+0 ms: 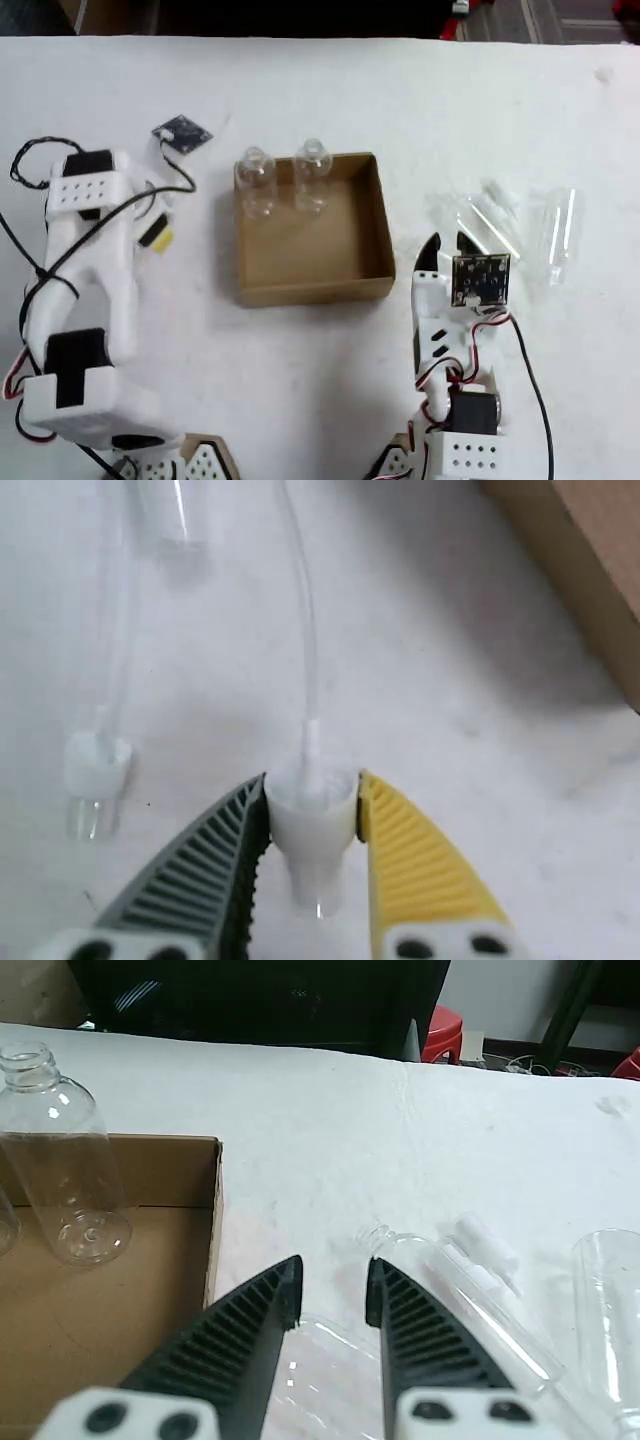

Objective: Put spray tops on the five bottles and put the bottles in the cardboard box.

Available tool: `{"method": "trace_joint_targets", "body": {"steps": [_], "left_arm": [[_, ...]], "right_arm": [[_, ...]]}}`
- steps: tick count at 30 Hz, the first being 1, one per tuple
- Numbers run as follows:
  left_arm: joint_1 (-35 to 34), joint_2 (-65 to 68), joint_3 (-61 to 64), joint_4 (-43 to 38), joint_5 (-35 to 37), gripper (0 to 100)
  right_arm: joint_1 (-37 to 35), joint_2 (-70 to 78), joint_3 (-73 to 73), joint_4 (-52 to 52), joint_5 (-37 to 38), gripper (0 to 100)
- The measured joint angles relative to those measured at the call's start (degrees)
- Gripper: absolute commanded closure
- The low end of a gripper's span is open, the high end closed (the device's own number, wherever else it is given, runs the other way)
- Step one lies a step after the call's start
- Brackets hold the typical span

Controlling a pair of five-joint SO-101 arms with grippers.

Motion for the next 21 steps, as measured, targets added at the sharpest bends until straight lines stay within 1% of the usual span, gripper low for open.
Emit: {"method": "trace_joint_targets", "body": {"steps": [2, 4, 7, 9, 11, 13, 16, 17, 21], "left_arm": [[0.0, 0.62, -0.97, 1.14, 0.0, 98], [0.09, 0.7, -1.58, 4.31, 0.0, 98], [0.18, 0.62, -4.66, 5.8, 0.18, 98], [0.7, 0.62, -5.54, 4.92, 2.11, 97], [2.37, 0.88, -5.63, 3.6, 5.71, 97], [3.6, 2.64, -6.15, 2.81, 8.97, 93], [4.4, 7.21, -7.91, 2.37, 12.57, 81], [4.4, 8.7, -8.53, 2.37, 13.63, 78], [4.4, 11.96, -12.13, 3.87, 19.34, 78]], "right_arm": [[0.0, 0.0, 0.0, 0.0, 0.0, 90.3], [0.0, 0.0, 0.0, 0.0, 0.0, 90.3], [0.0, 0.0, 0.0, 0.0, 0.0, 90.3], [0.0, 0.0, 0.0, 0.0, 0.0, 90.3], [0.0, 0.0, 0.0, 0.0, 0.0, 90.3], [0.0, 0.0, 0.0, 0.0, 0.0, 90.3], [0.0, 0.0, 0.0, 0.0, 0.0, 90.3], [0.0, 0.0, 0.0, 0.0, 0.0, 90.3], [0.0, 0.0, 0.0, 0.0, 0.0, 90.3]]}}
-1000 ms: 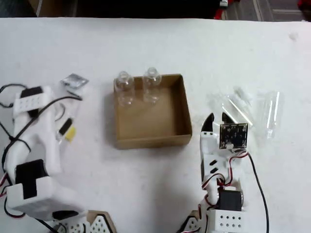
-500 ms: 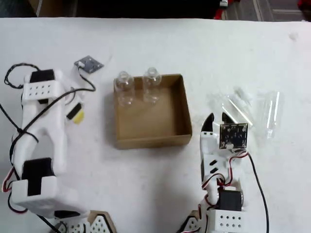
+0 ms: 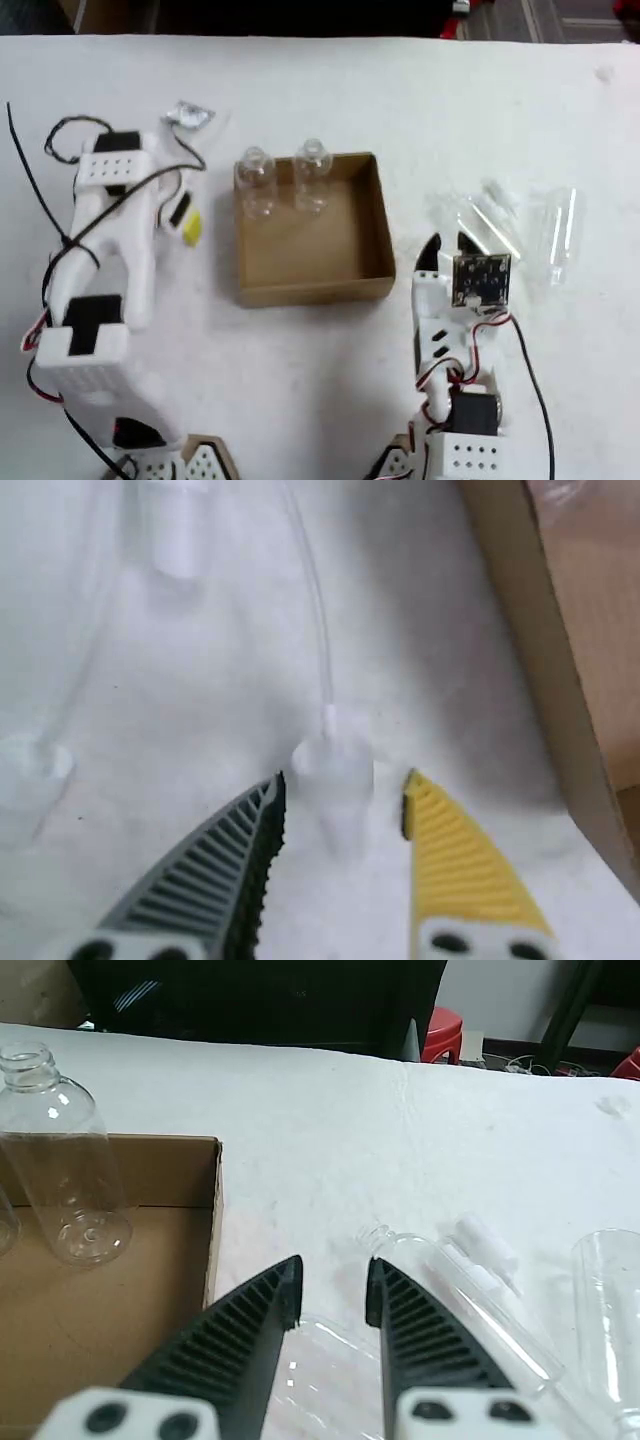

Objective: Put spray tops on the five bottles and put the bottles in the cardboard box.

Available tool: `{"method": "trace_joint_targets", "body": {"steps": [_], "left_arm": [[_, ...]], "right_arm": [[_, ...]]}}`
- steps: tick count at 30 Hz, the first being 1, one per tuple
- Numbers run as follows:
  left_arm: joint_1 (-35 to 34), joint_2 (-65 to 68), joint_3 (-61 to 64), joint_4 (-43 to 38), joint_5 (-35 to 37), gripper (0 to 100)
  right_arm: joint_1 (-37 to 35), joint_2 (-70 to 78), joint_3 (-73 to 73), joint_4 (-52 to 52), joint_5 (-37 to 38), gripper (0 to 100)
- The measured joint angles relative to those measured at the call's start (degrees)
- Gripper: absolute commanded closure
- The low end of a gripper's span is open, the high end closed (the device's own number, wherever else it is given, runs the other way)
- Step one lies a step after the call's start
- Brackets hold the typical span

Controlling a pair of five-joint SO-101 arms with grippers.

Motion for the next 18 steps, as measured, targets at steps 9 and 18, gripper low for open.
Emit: {"method": "trace_joint_targets", "body": {"steps": [9, 18], "left_arm": [[-0.26, 0.0, -16.88, 7.38, -1.41, 78], [-1.32, 13.54, -21.98, -9.67, -1.76, 78]], "right_arm": [[0.0, 0.0, 0.0, 0.0, 0.0, 90.3], [0.0, 0.0, 0.0, 0.0, 0.0, 90.3]]}}
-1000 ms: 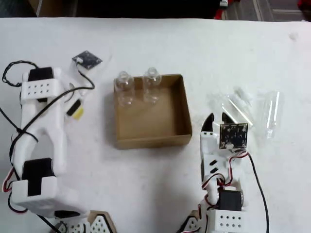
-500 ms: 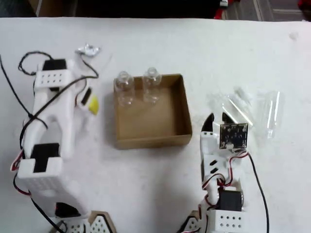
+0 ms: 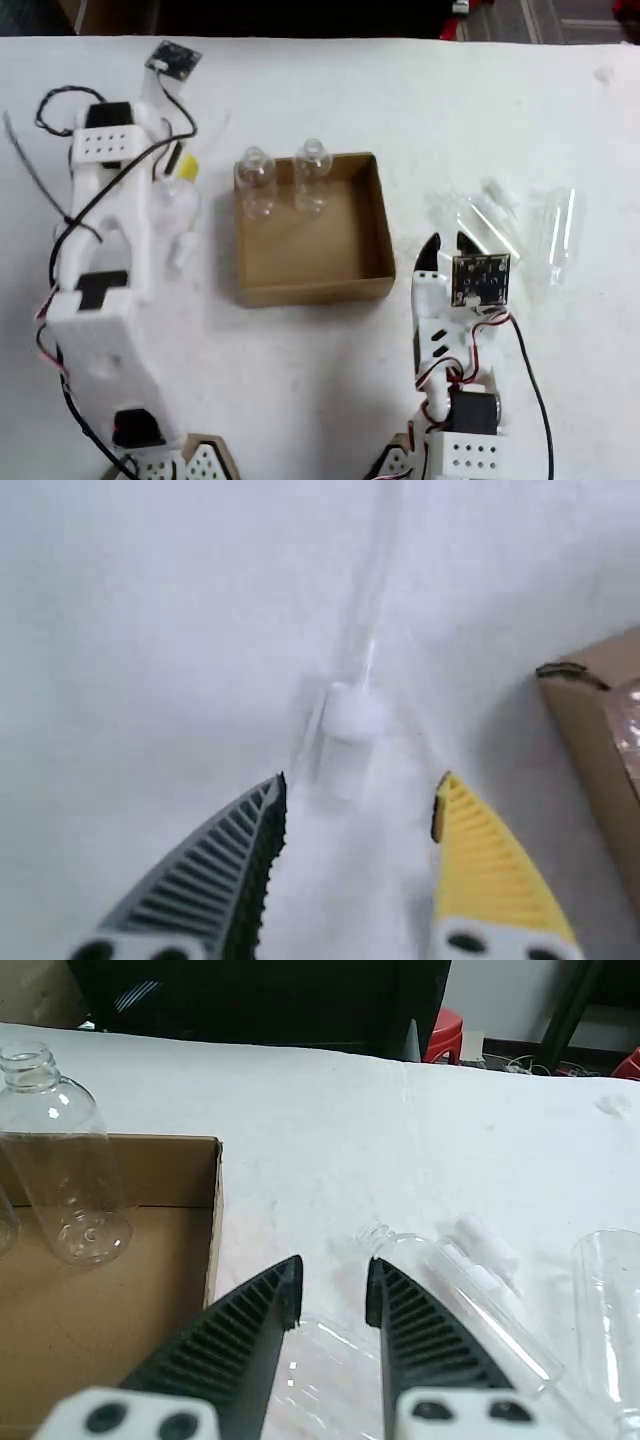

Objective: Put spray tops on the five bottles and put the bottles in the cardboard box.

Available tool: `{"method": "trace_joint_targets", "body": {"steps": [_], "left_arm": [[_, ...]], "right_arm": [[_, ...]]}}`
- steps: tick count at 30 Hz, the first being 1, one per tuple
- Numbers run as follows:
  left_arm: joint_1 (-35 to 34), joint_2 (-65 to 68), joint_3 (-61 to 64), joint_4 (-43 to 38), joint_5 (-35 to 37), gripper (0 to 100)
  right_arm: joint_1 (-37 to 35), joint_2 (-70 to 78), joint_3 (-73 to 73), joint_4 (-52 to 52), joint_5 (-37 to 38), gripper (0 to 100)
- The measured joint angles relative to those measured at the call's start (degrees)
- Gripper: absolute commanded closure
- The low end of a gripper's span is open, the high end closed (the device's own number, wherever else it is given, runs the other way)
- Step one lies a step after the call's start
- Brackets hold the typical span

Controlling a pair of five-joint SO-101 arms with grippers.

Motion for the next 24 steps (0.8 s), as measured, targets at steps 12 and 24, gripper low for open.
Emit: {"method": "trace_joint_targets", "body": {"steps": [12, 24], "left_arm": [[0.0, 26.2, -26.9, 5.1, -0.18, 89], [0.0, 37.45, -53.1, 24.0, -0.18, 89]], "right_arm": [[0.0, 0.0, 0.0, 0.0, 0.0, 90.3], [0.0, 0.0, 0.0, 0.0, 0.0, 90.3]]}}
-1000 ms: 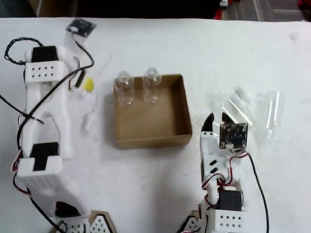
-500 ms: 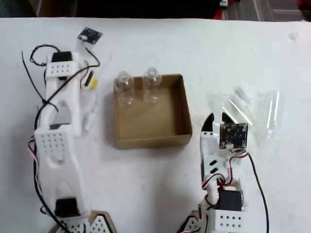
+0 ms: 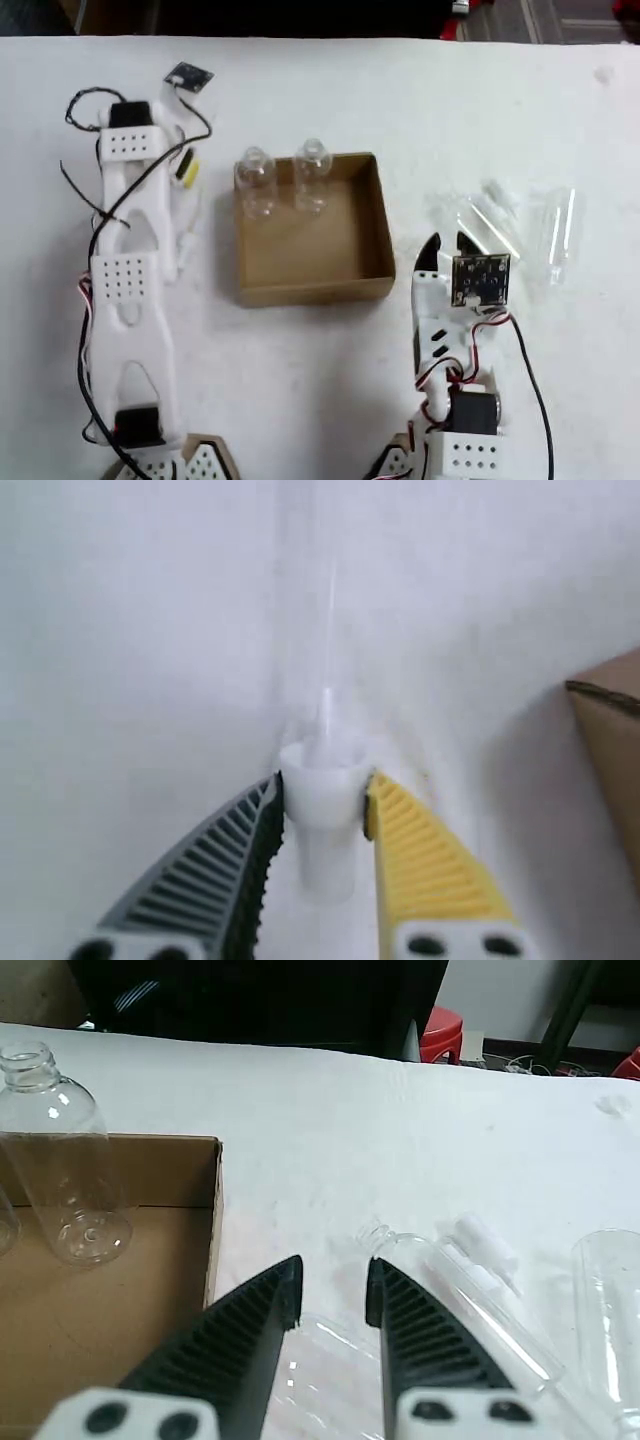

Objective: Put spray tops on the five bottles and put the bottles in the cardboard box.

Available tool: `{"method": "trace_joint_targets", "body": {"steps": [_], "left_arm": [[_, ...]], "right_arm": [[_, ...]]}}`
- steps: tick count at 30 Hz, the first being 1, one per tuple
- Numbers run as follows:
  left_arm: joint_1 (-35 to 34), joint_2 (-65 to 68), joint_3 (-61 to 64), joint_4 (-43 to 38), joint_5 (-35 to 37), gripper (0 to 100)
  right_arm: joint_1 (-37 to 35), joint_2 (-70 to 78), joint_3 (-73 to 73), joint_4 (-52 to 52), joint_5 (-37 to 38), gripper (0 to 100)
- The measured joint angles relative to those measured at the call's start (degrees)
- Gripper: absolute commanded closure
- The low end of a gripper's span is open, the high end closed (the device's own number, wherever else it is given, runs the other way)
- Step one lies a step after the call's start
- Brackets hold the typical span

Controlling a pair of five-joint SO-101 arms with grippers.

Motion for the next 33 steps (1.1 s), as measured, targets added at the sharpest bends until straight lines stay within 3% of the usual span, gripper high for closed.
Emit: {"method": "trace_joint_targets", "body": {"steps": [4, 10, 22, 29, 33], "left_arm": [[0.09, -0.09, -9.93, 7.12, 0.35, 89], [-3.87, -1.93, -6.68, 7.74, 1.93, 89], [-4.75, -37.01, 40.97, 6.42, -4.84, 89], [-6.42, -51.43, 71.82, -10.81, -5.45, 87], [-6.42, -56.7, 83.87, -21.1, -5.45, 76]], "right_arm": [[0.0, 0.0, 0.0, 0.0, 0.0, 90.3], [0.0, 0.0, 0.0, 0.0, 0.0, 90.3], [0.0, 0.0, 0.0, 0.0, 0.0, 90.3], [0.0, 0.0, 0.0, 0.0, 0.0, 90.3], [0.0, 0.0, 0.0, 0.0, 0.0, 90.3]]}}
